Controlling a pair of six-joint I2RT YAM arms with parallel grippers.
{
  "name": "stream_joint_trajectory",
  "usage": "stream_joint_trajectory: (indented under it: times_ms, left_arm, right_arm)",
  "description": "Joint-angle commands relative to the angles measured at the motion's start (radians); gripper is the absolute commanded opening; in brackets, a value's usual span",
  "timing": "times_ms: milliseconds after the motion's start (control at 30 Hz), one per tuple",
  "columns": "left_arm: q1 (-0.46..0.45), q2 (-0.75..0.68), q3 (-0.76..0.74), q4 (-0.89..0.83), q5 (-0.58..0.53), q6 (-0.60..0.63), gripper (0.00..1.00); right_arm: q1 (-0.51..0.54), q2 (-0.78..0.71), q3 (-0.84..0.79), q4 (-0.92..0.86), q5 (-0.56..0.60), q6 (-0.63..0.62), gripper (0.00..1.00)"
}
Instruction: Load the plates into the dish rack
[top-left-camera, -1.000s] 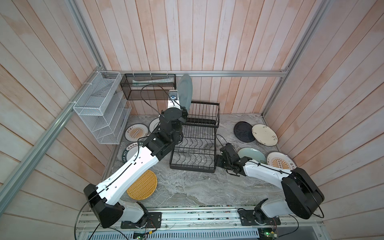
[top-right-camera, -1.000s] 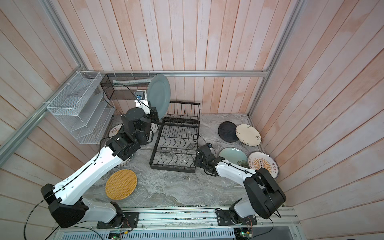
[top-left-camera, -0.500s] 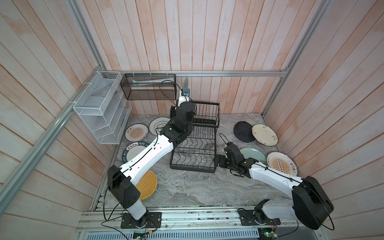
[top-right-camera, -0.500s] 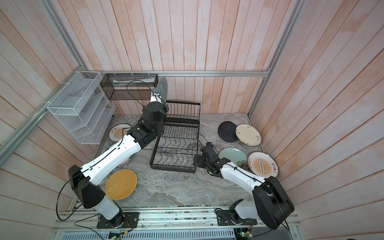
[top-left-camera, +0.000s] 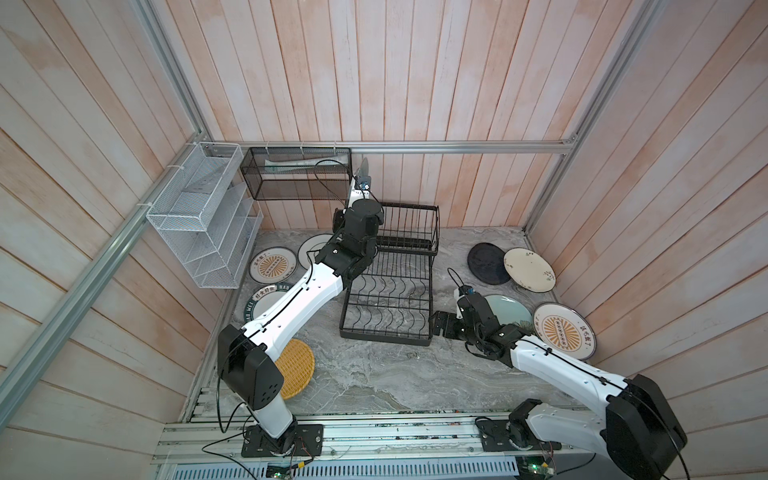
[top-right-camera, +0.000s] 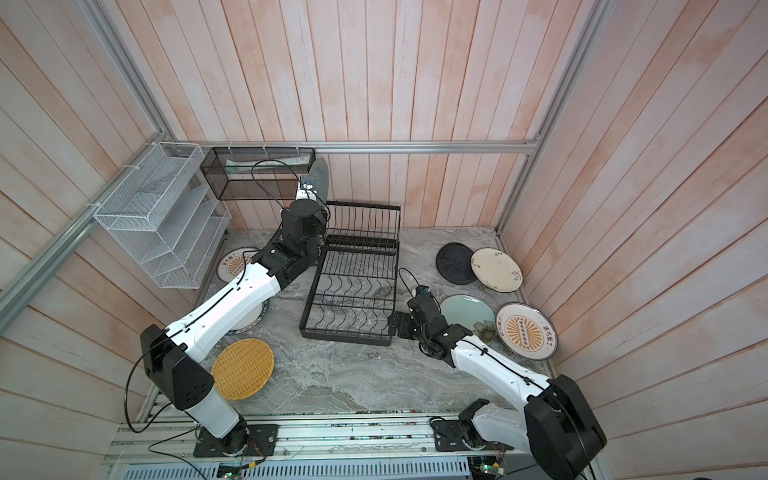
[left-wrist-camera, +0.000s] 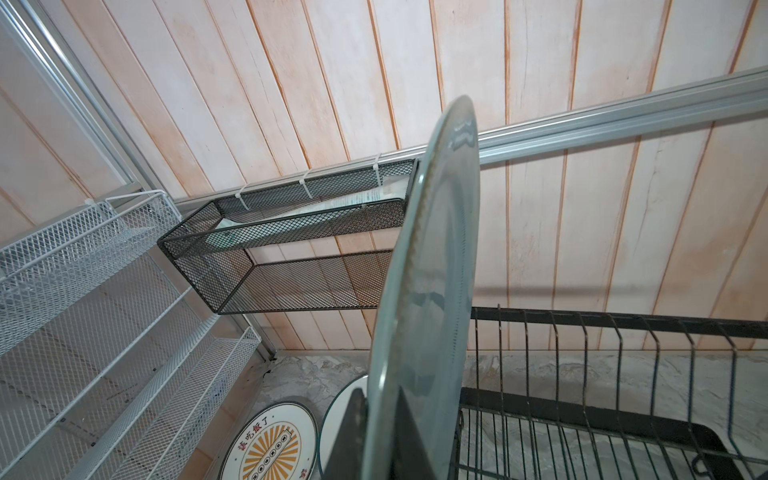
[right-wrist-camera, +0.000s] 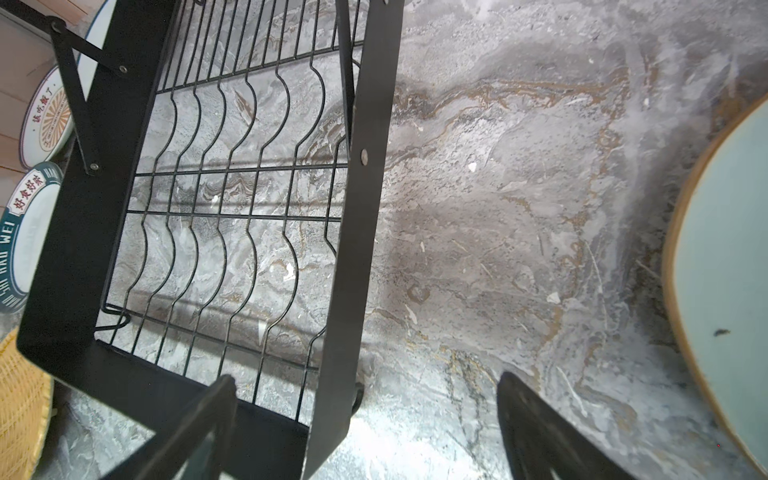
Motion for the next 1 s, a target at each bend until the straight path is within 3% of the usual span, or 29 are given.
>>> stream_joint_trajectory:
  times_ms: [0, 633, 967]
  left_arm:
    - [0.015, 0.001, 0.033, 0.068, 0.022, -0.039, 0.00]
    - [0.014, 0.073, 0.121, -0.035, -0.031, -0.093, 0.00]
    - [-0.047, 0.091, 0.232, 0.020, -0.174, -0.003, 0.00]
  right_arm:
    - [-0.003, 0.001, -0.013, 0.010, -0.018, 0.004, 0.98]
    - [-0.003, -0.045, -0.029, 0.008, -0.034, -0.003, 0.98]
    - [-0.002, -0.047, -0.043, 0.018, -0.045, 0.004, 0.98]
